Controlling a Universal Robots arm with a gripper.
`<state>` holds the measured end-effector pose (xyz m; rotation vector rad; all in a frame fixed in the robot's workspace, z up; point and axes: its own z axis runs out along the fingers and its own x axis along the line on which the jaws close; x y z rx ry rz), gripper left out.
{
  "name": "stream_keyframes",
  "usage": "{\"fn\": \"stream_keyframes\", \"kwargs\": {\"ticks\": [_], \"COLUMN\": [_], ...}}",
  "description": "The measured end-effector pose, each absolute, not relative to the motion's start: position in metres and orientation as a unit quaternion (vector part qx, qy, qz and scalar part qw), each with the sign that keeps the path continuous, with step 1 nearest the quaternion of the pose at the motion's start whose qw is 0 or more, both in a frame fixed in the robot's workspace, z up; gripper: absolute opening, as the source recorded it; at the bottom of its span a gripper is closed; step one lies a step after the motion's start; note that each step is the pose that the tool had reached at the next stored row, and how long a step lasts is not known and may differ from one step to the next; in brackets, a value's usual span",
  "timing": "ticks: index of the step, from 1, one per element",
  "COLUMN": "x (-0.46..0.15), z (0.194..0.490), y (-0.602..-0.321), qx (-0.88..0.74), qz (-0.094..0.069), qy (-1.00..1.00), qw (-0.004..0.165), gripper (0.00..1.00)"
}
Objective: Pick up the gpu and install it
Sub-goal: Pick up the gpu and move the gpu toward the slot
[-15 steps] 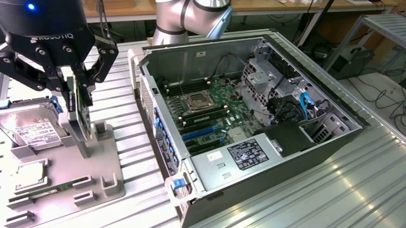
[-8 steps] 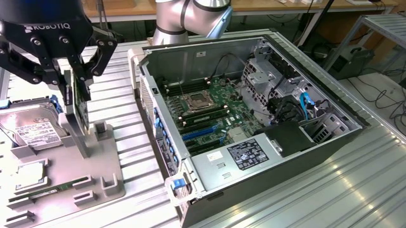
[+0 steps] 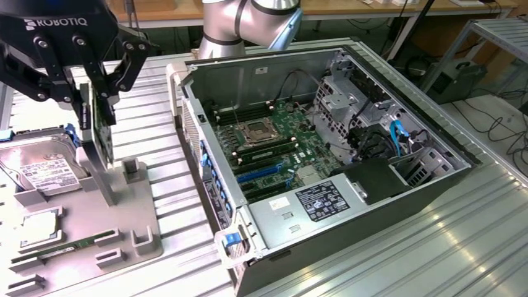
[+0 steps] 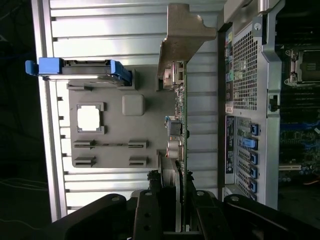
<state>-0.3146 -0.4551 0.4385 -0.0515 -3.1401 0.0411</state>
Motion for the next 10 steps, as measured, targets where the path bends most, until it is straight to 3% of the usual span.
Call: {"fn": "stream_keyframes", "kwargs": {"ticks": [10], "x": [-0.315], "z": [0.45], "y": [-0.455], "qx": [-0.016], "qz": [0.013], "qy": [-1.0], "qw": [0.0], "gripper": [0.28]}}
